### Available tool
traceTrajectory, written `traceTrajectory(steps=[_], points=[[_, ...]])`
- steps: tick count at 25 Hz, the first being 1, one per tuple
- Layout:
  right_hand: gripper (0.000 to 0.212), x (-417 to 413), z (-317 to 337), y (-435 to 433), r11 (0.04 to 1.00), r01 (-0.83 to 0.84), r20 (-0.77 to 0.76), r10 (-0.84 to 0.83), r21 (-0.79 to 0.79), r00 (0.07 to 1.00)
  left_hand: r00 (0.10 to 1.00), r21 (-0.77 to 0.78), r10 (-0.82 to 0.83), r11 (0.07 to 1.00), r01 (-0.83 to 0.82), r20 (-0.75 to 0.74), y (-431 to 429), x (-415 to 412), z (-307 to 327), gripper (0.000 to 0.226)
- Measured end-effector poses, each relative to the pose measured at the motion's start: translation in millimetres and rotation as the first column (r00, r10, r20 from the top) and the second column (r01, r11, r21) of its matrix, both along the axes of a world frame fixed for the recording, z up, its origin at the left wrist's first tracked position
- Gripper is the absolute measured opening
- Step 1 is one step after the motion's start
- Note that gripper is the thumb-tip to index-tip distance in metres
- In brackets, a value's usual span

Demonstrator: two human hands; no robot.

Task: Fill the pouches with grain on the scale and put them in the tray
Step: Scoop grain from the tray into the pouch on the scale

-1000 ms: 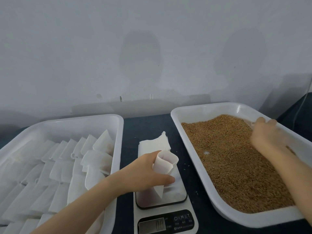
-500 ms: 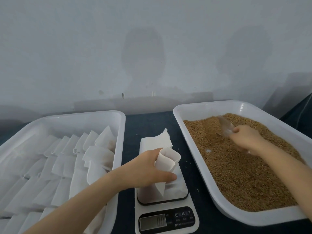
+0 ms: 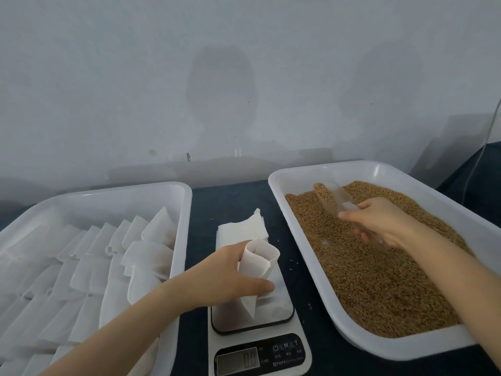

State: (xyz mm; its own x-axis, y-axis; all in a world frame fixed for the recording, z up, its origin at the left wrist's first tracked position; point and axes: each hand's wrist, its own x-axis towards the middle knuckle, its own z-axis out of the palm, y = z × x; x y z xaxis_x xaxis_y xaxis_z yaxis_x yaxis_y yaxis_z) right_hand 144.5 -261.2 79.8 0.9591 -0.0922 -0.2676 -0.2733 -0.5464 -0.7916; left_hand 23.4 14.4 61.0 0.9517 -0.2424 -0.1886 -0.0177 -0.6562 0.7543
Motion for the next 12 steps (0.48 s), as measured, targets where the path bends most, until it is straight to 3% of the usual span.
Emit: traceTrajectory(steps=[7, 12], points=[[0.023, -12.3, 6.3, 7.5, 0.916, -0.048, 0.309, 0.183, -0.398, 0.933, 0.996, -0.023, 0.08, 0.997, -0.079, 0.047, 1.8, 0.9, -1.0, 0.065], [0.032, -22.8, 20.6, 13.3, 0.843, -0.028, 0.46, 0.32, -0.536, 0.828, 0.985, -0.111, 0.157, 0.983, -0.148, 0.077, 1.4, 0.3, 3.0, 0.062]])
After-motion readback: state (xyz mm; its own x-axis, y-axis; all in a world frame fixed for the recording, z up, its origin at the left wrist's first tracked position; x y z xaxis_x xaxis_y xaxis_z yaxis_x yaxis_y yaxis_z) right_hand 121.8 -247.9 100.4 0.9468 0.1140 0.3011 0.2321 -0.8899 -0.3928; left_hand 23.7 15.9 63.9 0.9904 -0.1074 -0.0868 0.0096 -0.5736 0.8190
